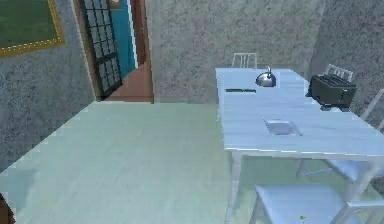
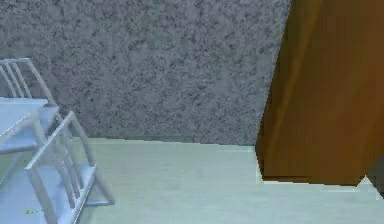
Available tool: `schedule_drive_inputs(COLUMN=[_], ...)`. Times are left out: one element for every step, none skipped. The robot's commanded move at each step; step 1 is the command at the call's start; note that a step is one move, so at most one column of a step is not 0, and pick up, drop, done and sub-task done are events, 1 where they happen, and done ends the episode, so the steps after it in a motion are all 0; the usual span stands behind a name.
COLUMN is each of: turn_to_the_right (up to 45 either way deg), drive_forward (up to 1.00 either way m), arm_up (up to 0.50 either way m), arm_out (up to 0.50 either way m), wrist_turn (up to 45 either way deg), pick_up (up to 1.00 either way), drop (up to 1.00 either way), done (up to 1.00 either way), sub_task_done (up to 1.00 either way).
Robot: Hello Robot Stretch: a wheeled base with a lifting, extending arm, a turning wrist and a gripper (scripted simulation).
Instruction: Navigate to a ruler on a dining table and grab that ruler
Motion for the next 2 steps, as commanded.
schedule_drive_inputs(turn_to_the_right=[-39.0, 0.0], drive_forward=[0.00, 0.80], arm_up=[0.00, 0.00], arm_out=[0.00, 0.00], wrist_turn=[0.0, 0.0], pick_up=[0.00, 0.00], drop=[0.00, 0.00], done=[0.00, 0.00], sub_task_done=[0.00, 0.00])
